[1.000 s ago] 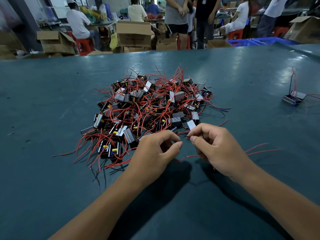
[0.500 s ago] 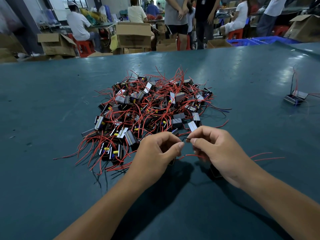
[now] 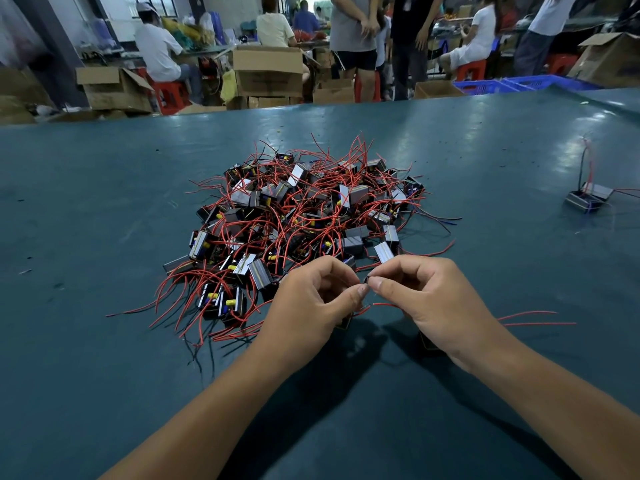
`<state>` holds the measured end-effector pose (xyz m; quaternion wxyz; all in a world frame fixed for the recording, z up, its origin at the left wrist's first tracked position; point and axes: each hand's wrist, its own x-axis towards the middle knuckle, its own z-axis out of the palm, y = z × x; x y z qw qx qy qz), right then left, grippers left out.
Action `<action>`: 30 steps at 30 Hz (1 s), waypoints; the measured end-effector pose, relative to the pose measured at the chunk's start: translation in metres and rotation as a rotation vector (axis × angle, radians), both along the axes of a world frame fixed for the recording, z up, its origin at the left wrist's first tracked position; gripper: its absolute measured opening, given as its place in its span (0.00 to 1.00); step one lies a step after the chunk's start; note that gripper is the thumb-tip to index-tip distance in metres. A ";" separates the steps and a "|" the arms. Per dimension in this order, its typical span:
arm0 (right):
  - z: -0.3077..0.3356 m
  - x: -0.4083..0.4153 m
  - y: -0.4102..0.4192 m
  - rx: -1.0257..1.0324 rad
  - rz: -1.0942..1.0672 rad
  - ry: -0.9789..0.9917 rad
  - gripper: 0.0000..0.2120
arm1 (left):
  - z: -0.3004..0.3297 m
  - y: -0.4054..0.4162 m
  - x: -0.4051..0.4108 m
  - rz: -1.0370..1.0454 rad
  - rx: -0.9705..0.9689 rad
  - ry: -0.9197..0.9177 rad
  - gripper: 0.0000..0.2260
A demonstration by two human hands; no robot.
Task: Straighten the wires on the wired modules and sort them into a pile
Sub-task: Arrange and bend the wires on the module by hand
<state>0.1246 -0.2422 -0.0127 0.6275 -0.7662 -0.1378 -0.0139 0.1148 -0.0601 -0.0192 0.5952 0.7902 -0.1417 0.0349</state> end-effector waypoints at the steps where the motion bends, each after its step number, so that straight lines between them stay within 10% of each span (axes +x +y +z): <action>1: 0.000 0.000 0.000 0.014 0.007 0.002 0.03 | 0.000 0.000 0.000 0.001 -0.014 0.007 0.04; 20: -0.005 0.002 0.004 0.014 0.020 -0.002 0.06 | 0.004 -0.001 -0.004 -0.026 0.004 0.046 0.09; 30: -0.003 -0.004 0.003 -0.113 0.028 -0.163 0.05 | 0.012 0.006 -0.007 0.071 0.269 -0.228 0.05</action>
